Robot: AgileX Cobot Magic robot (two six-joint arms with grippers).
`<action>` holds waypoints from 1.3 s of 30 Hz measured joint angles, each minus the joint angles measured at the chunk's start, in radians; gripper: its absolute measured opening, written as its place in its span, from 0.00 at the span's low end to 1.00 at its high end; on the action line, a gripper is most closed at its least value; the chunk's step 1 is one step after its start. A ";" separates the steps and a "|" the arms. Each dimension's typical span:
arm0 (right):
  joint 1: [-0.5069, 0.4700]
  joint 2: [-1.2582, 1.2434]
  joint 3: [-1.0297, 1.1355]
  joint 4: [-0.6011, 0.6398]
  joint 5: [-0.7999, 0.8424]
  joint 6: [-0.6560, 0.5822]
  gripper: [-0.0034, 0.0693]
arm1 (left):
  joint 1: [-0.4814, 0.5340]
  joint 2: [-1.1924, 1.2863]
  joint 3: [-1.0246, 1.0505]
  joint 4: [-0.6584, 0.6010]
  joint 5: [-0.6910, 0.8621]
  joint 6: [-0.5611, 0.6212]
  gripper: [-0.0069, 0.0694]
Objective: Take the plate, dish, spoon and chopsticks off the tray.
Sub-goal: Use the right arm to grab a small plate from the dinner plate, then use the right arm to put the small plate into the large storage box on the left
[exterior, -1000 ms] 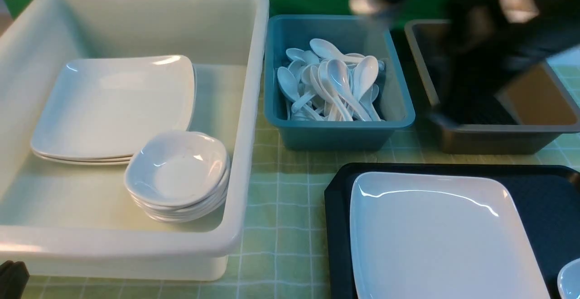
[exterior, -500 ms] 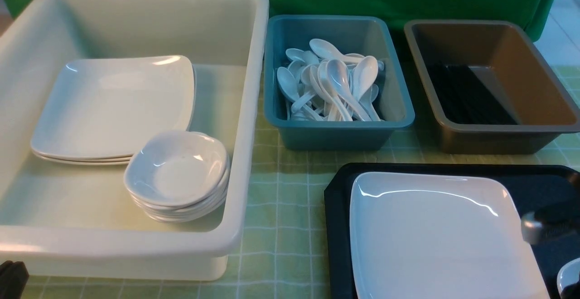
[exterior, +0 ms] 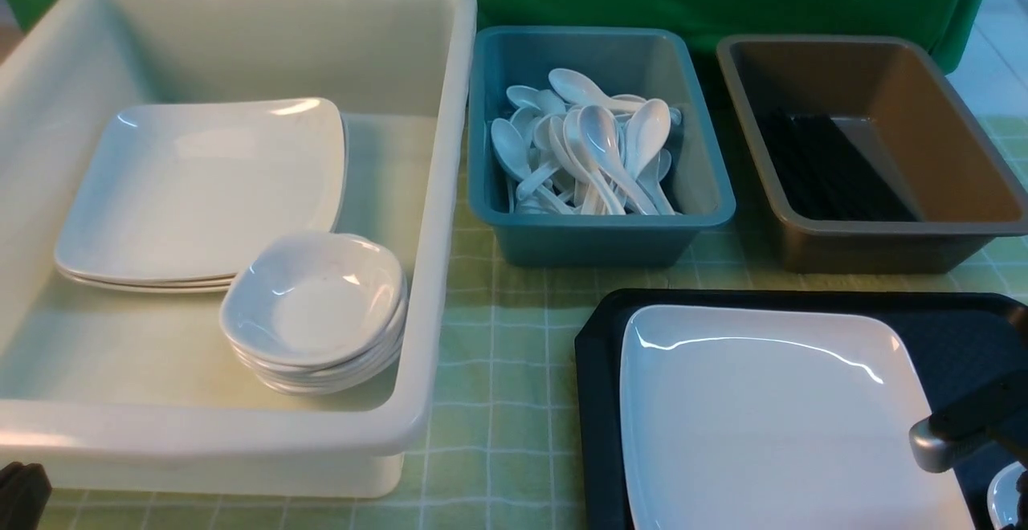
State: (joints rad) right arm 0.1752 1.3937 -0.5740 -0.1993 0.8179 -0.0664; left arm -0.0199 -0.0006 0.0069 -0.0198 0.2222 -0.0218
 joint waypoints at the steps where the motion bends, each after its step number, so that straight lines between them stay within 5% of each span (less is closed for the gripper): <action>1: 0.000 0.015 0.000 -0.010 -0.007 -0.001 0.47 | 0.000 0.000 0.000 0.000 0.000 0.000 0.09; 8: 0.000 0.082 -0.023 -0.054 0.011 0.000 0.30 | 0.000 0.000 0.000 0.000 0.000 0.000 0.09; 15: 0.000 0.005 -0.162 -0.032 0.224 -0.007 0.11 | 0.000 0.000 0.000 0.000 0.000 0.000 0.09; 22: 0.041 -0.155 -0.523 0.254 0.298 -0.189 0.08 | 0.000 0.000 0.000 0.003 0.000 0.000 0.09; 26: 0.160 -0.134 -0.667 0.452 0.216 -0.352 0.08 | 0.000 0.000 0.000 0.003 0.000 0.000 0.09; 30: 0.414 -0.008 -0.832 0.566 0.021 -0.581 0.08 | 0.000 0.000 0.000 0.004 0.000 0.000 0.09; 34: 0.638 0.231 -0.980 0.544 -0.154 -0.781 0.08 | 0.000 0.000 0.000 0.004 0.000 0.000 0.09; 39: 0.757 0.473 -1.118 0.364 -0.188 -0.807 0.08 | 0.000 0.000 0.000 0.004 0.000 0.000 0.09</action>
State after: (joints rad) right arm 0.9322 1.8670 -1.6917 0.1643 0.6302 -0.8738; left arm -0.0199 -0.0006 0.0069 -0.0162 0.2222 -0.0220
